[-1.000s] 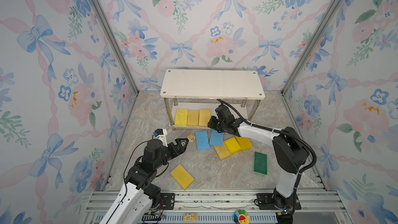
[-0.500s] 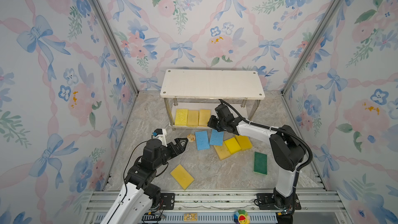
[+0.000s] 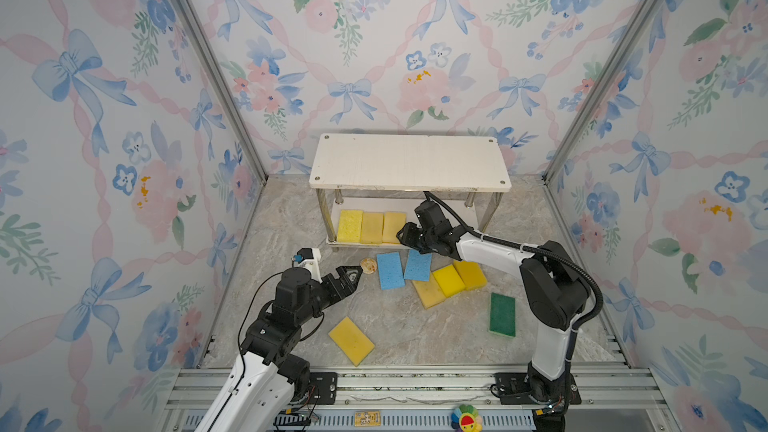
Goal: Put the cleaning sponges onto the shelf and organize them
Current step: 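Withdraw the right gripper and move it to the green-backed yellow sponge near the robot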
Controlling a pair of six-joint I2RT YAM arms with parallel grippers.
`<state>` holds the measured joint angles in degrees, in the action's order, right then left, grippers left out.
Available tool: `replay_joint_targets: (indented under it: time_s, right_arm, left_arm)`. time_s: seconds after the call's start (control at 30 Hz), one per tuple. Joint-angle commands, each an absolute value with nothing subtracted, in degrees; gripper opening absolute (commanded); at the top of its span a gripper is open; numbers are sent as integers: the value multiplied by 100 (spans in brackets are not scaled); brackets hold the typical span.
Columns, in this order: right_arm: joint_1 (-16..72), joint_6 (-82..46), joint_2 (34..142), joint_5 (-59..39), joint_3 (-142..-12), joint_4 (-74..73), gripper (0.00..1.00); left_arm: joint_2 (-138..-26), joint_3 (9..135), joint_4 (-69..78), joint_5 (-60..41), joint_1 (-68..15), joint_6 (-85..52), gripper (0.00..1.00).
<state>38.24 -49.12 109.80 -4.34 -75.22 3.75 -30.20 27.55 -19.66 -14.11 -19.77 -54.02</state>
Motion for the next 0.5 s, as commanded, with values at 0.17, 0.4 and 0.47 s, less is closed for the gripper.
replay_joint_targets:
  time_s: [0.17,0.4,0.47]
  right_arm:
    - [3795,-4837,10259,-391,-7229,294,56]
    - [4017,-3873,9236,-1003,-6706,887,60]
    - [4112,-3526,8989,-1409,-6473,1111,62]
  left_arm:
    - [-2994,2694,-1995,-1605,-1899,-5317,98]
    - [-2782,2487,-1994,-1946,-1877,-5525,98]
    - [-2680,2384,-1992,-2007,-1874,-5617,98]
